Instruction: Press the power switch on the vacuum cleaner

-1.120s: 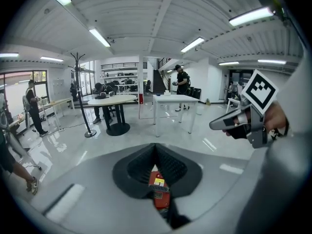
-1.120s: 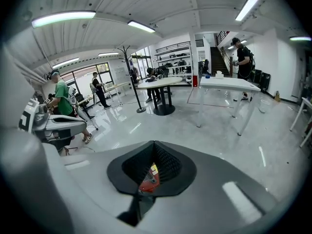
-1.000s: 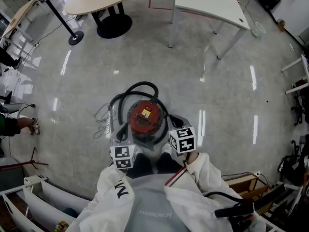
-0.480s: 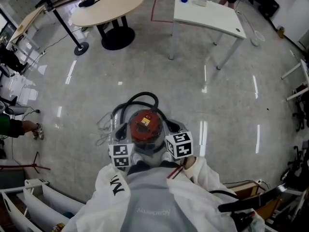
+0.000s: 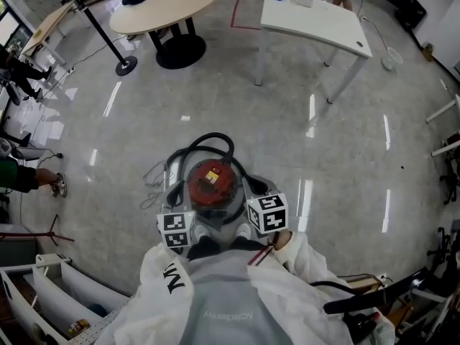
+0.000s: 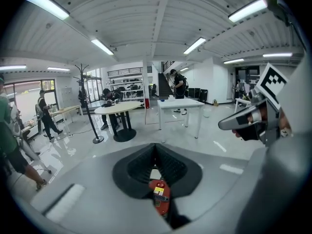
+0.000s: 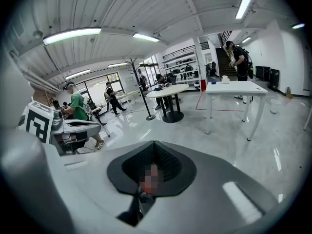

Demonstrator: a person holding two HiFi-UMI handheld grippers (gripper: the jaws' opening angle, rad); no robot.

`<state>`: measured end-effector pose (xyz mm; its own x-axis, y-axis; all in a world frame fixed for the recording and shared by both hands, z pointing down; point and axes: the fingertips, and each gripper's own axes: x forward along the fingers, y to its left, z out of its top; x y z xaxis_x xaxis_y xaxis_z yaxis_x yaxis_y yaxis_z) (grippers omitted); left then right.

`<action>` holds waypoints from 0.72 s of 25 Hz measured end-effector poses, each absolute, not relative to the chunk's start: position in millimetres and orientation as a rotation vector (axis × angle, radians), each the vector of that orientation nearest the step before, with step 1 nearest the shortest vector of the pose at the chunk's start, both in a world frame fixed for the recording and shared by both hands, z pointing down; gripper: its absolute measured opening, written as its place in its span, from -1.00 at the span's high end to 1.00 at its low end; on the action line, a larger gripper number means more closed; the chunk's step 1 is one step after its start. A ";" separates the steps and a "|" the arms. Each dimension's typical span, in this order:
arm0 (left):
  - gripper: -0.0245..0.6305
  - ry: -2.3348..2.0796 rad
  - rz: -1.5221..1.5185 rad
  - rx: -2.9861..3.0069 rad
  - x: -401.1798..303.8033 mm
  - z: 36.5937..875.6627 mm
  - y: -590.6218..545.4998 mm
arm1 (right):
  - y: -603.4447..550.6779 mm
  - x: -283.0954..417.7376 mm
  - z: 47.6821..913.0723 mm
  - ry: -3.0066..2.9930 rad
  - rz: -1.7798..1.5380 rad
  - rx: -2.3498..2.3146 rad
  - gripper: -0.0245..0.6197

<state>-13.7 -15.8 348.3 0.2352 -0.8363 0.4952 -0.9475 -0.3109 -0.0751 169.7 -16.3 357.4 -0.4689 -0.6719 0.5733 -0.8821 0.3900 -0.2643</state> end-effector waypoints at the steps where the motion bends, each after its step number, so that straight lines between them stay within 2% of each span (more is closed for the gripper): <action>1: 0.93 -1.686 0.671 2.264 -13.6 347.6 -15.3 | -17.1 171.9 357.2 -2.284 0.771 1.344 0.92; 18: 0.93 -1.634 0.607 2.377 -16.7 333.7 7.4 | 23.9 154.6 340.1 -2.289 0.729 1.418 0.92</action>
